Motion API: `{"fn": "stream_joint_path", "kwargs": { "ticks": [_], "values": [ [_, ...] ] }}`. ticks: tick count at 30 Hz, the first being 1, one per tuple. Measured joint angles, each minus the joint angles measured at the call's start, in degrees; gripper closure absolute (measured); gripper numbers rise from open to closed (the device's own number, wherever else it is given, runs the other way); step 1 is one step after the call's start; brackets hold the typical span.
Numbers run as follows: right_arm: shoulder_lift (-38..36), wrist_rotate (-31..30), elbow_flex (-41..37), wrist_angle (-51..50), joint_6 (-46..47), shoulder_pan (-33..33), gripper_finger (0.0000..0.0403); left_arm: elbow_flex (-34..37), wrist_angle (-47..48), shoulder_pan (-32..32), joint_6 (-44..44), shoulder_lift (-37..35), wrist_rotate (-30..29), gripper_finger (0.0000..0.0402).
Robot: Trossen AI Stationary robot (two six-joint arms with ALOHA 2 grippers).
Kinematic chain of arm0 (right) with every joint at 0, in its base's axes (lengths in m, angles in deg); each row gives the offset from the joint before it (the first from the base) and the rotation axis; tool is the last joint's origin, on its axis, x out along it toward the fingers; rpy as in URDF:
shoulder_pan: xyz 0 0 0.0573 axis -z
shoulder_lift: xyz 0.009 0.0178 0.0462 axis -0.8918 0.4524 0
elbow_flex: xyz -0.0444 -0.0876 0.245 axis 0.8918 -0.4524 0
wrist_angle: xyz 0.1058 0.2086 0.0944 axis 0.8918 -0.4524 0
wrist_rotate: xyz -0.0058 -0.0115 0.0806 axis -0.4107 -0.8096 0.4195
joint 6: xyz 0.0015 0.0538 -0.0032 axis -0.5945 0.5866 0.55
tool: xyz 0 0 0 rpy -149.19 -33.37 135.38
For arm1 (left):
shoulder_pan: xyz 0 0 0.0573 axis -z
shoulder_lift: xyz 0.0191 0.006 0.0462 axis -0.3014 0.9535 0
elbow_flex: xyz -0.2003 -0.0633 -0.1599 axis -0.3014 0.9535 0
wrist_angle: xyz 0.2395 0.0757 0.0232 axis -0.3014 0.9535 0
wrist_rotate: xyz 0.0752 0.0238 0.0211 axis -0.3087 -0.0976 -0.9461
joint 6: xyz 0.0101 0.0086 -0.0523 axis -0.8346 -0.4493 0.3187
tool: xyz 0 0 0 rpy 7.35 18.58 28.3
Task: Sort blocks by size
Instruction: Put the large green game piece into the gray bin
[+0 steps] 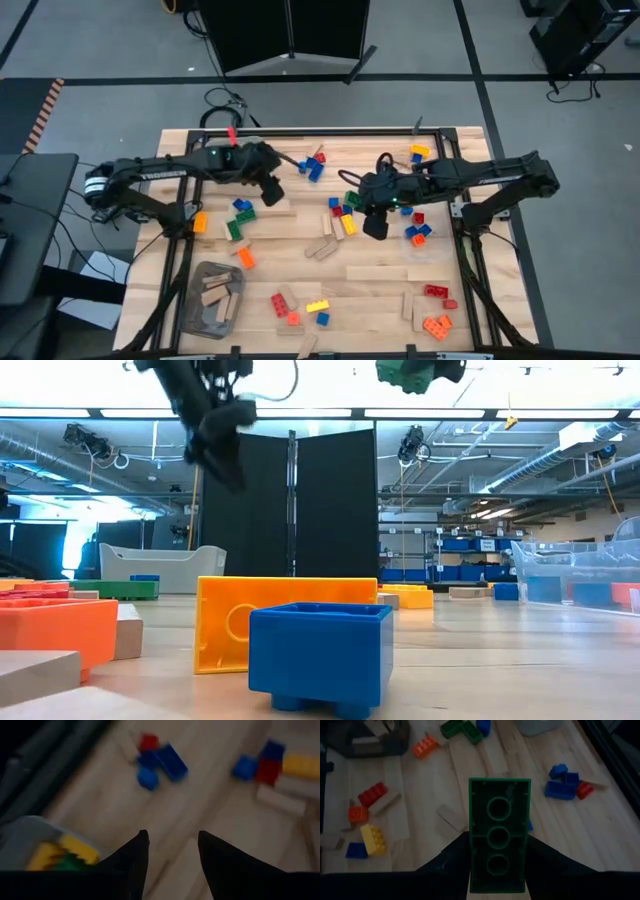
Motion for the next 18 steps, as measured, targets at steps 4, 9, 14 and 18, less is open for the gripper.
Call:
{"fn": "stream_joint_path", "kwargs": {
  "ticks": [4, 9, 14, 18],
  "values": [
    [2.13, -0.62, 0.0, 4.81, 1.16, 2.63, 0.0252, 8.0, -8.21, -3.97, -4.79, -1.37, 7.45, 0.0224],
    [6.43, 1.85, 0.02, 11.29, 1.14, 7.46, 0.0252, 15.78, -17.04, -9.61, -4.99, -5.02, 15.41, 0.0224],
    [11.13, 6.78, 0.02, 16.45, 1.18, 11.69, 0.0252, 19.2, -25.81, -12.66, 2.16, -9.5, 17.82, 0.0224],
    [13.05, 8.41, 0.02, 20.46, 1.75, 13.72, 0.0252, 19.16, -30.24, -12.88, 0.71, -9.54, 17.74, 0.0224]
  ]
}}
